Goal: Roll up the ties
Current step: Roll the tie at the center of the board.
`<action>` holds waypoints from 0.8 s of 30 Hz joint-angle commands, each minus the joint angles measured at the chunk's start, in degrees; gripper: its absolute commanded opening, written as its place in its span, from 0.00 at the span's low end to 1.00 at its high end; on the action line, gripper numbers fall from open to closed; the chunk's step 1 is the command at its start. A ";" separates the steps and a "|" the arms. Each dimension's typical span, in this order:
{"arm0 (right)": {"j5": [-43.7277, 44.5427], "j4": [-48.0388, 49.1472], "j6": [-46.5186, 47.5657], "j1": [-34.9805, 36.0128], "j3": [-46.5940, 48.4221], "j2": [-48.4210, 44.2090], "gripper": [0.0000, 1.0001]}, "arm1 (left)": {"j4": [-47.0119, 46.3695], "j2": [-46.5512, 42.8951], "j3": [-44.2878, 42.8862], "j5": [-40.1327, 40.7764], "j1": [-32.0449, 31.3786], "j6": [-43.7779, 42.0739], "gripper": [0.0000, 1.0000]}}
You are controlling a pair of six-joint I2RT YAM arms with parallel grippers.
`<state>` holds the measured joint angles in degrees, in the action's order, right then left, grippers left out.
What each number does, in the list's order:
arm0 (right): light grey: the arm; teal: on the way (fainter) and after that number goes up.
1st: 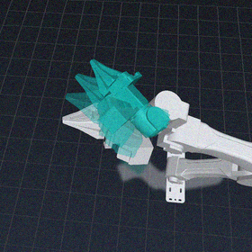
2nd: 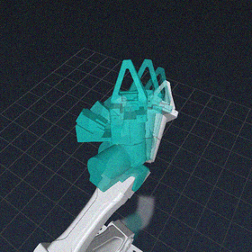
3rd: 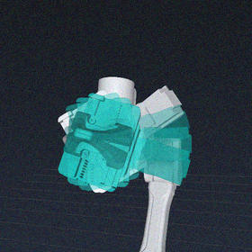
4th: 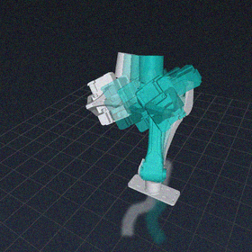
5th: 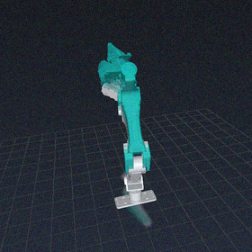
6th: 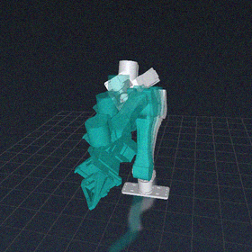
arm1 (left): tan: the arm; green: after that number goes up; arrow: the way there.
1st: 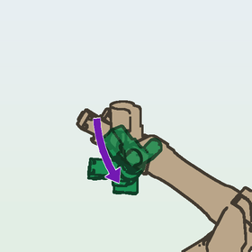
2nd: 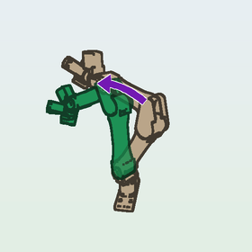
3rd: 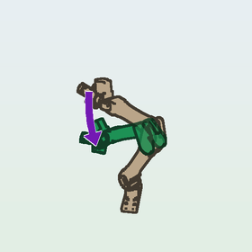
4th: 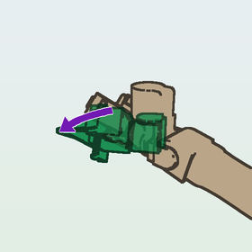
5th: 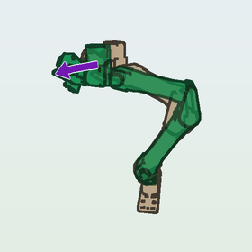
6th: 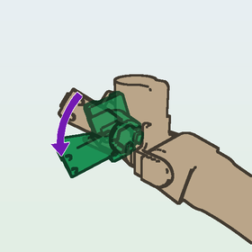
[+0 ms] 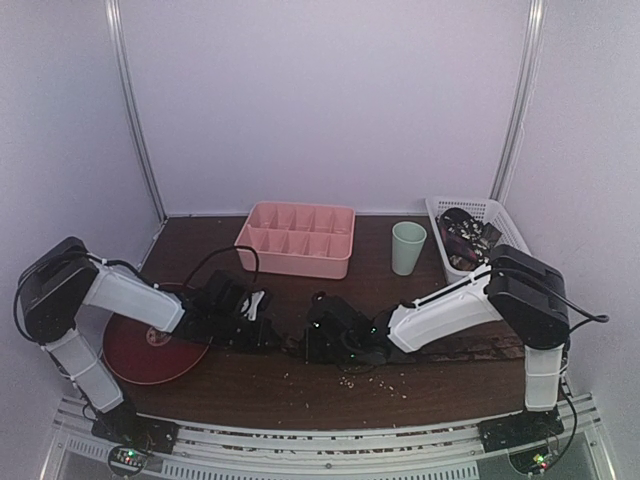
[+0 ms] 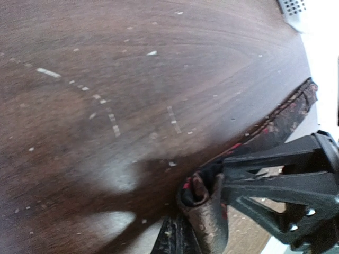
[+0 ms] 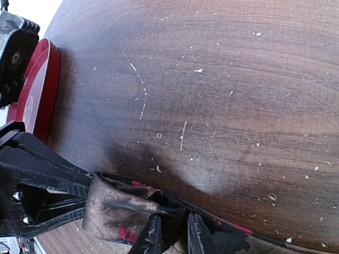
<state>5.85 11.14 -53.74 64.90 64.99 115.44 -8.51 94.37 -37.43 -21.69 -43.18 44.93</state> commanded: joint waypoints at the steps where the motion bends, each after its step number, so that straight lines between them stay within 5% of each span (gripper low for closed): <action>1: 1.15 -1.92 0.43 -0.21 -2.00 -1.69 0.21 | -6.24 0.57 0.43 -4.25 -0.07 1.29 0.00; 24: -2.56 8.64 -0.22 -1.86 -7.67 -4.11 0.21 | -7.78 2.63 -2.03 -5.02 -2.61 3.39 0.00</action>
<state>3.51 19.46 -53.98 63.48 58.61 113.36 -14.13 95.81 -37.39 -26.41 -44.86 48.01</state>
